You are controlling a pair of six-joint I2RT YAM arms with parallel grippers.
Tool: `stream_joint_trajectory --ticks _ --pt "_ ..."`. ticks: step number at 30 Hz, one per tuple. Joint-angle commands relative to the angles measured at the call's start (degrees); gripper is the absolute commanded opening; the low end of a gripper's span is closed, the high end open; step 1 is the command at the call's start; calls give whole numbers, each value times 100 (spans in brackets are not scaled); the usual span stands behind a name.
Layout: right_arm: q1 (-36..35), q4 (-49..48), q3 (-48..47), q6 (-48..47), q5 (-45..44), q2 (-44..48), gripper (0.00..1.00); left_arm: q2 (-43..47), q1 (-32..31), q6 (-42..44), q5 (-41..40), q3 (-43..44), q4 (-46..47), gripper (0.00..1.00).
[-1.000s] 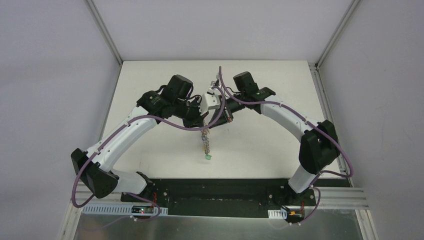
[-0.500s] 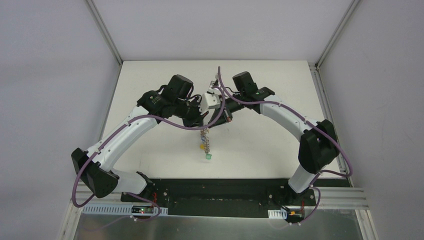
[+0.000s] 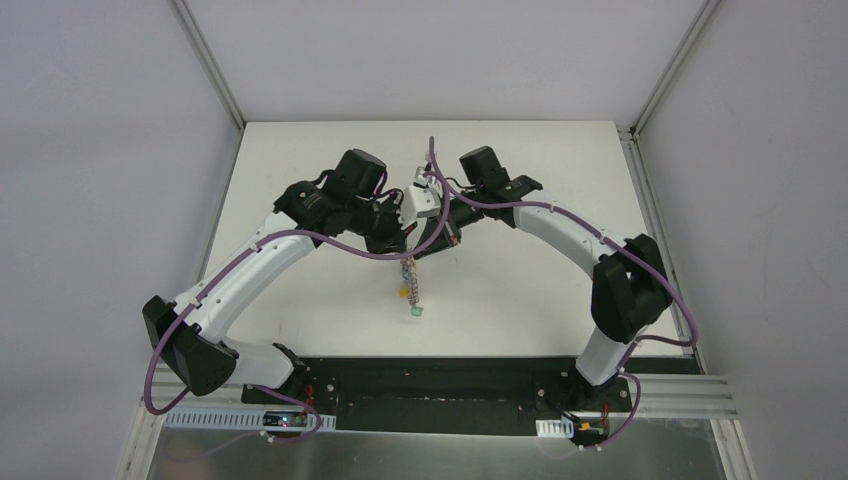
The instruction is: Put the keys on the keyring
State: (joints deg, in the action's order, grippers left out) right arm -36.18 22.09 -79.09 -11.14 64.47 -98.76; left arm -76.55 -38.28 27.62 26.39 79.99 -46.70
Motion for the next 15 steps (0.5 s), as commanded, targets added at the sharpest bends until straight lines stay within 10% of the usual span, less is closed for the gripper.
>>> stream_joint_trajectory --ticks 1,7,15 --pt "-33 -137 -246 58 -9 -37 0 101 -57 -52 190 237 140 0" --pt "-43 -210 -205 140 141 -7 0 177 14 -36 519 189 201 0" --pt "-31 -50 -8 -296 65 431 25 265 259 -114 1111 103 405 0"
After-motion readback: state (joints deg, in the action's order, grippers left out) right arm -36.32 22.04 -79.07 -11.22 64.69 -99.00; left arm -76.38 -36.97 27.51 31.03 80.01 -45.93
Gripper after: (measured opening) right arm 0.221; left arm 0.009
